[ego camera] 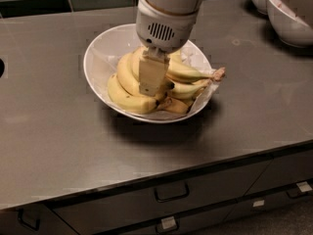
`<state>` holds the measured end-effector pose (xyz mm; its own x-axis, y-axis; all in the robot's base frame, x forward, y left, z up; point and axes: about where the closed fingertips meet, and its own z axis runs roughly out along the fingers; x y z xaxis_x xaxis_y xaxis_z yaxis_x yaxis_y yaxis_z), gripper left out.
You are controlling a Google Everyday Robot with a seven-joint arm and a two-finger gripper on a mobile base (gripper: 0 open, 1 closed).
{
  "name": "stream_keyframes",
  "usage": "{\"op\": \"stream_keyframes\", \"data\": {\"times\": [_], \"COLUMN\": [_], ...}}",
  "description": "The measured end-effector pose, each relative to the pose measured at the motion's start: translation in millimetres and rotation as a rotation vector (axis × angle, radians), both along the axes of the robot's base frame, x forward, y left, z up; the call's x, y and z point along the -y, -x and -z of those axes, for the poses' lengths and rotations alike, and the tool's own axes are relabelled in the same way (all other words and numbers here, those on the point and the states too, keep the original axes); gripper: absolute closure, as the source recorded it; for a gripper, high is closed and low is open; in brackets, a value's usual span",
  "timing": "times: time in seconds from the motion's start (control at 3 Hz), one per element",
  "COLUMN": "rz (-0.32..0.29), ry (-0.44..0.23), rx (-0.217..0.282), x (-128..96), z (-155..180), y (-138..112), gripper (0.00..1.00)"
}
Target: Pick banana from white bowl
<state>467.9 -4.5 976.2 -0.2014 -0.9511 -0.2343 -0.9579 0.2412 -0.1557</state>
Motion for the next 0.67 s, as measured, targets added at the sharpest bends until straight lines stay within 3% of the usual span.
{"op": "stream_keyframes", "data": {"times": [0.67], "rz": [0.007], "ry": [0.023], "rx": [0.043], "x": [-6.1], "z": [-13.8], "y": [-18.7], "gripper": [0.46]}}
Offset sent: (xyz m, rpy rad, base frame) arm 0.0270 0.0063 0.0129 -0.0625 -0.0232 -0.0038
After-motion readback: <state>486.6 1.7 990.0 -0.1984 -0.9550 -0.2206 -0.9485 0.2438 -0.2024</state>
